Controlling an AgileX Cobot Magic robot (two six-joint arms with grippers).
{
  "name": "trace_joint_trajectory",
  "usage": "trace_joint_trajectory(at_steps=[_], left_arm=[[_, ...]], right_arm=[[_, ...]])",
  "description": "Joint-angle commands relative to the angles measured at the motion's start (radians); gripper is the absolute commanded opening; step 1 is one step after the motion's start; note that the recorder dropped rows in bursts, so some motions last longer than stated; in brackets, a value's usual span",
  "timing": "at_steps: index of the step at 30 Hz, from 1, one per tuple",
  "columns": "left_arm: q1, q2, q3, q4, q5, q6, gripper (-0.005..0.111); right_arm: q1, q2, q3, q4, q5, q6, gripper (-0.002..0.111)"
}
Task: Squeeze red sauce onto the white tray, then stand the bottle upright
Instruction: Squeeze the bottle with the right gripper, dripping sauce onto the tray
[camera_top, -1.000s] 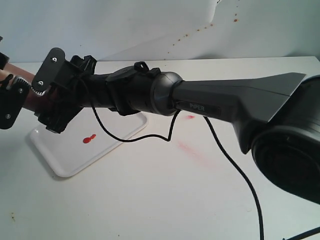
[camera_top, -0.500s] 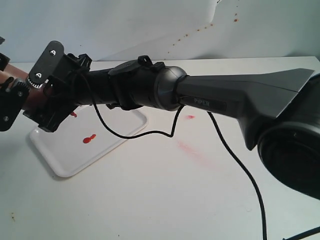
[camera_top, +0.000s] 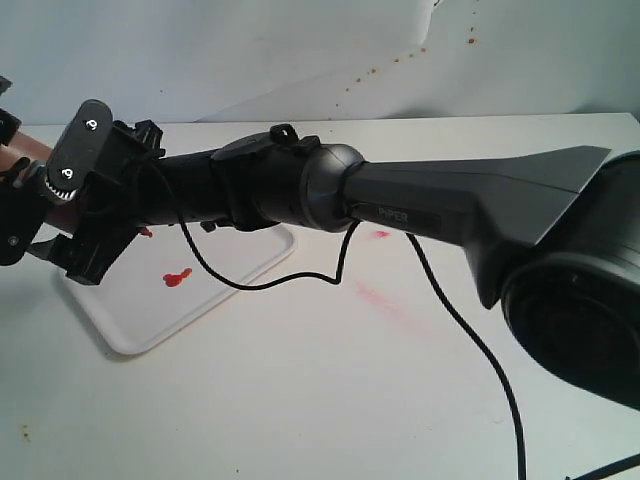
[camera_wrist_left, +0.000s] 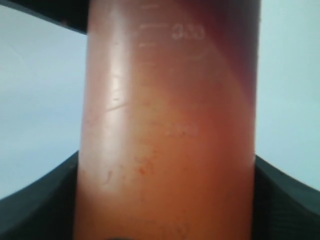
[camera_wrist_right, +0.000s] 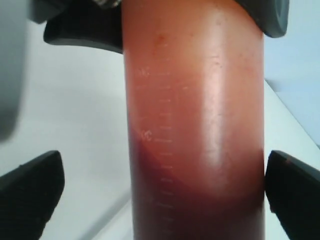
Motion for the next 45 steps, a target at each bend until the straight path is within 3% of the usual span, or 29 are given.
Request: trace_joint_trajectory(at_steps=[1, 21, 27, 39, 45], left_arm=[[-0.004, -0.01, -0.009, 0.002, 0.002, -0.023, 0.0], [-0.004, -0.01, -0.009, 0.002, 0.002, -0.023, 0.0], [-0.004, -0.01, -0.009, 0.002, 0.002, -0.023, 0.0], [-0.004, -0.01, -0.009, 0.002, 0.002, -0.026, 0.0], [-0.004, -0.01, -0.009, 0.002, 0.002, -0.026, 0.0]], right_arm=[[0.0, 0.018, -0.007, 0.011, -0.049, -0.011, 0.105], [0.0, 0.13, -0.147, 0.038, -0.092, -0.011, 0.105], [0.0, 0.135, -0.147, 0.038, 0.021, -0.011, 0.105], [-0.014, 0.135, -0.147, 0.038, 0.034, 0.025, 0.105], [-0.066, 0.135, -0.147, 0.034, 0.207, 0.114, 0.105]])
